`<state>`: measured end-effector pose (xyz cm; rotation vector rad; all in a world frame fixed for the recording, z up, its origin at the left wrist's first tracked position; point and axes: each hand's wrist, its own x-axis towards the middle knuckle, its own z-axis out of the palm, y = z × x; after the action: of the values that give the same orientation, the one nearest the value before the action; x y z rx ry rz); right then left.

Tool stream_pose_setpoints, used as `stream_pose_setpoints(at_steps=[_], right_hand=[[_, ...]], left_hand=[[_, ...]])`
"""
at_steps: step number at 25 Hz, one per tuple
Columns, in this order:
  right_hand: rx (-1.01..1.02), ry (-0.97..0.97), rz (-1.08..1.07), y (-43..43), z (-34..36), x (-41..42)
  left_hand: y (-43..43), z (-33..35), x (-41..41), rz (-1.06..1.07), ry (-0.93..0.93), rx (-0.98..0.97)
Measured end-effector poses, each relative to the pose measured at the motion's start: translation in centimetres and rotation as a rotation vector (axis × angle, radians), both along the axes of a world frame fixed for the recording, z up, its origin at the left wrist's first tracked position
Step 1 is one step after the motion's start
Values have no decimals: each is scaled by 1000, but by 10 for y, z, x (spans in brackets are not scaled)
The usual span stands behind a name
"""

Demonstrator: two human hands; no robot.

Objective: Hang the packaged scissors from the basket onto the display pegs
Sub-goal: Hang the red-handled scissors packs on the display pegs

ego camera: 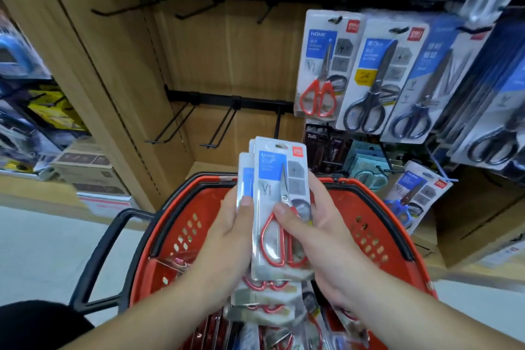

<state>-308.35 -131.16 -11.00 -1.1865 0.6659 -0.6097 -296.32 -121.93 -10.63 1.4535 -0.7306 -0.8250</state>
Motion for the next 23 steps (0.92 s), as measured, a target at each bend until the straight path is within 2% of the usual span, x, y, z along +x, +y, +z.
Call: stream_pose_setpoints(at_steps=[4,6,8,11,16,19,23], right_hand=[[-67,25,-79,-5,1,5],[-105,46,-148,-15,5,7],[-79,41,-226,-26,9,7],[-67,33,-221,-36,12,4],[-211,38,-186,-34,18,9],[-299,23,-233,-37,34,9],[-530,26,-389,-31,60,1]], left_hand=[[-14,-4,10,-78,143,12],[-21,-7,18,-6,176,-7],[-24,-9,29,55,111,-29],[-26,-12,42,42,2,-56],[-30,-11,42,88,-236,-77],[-32,-5,45,157,-270,-73],[-27,13,46,176,-260,-102]])
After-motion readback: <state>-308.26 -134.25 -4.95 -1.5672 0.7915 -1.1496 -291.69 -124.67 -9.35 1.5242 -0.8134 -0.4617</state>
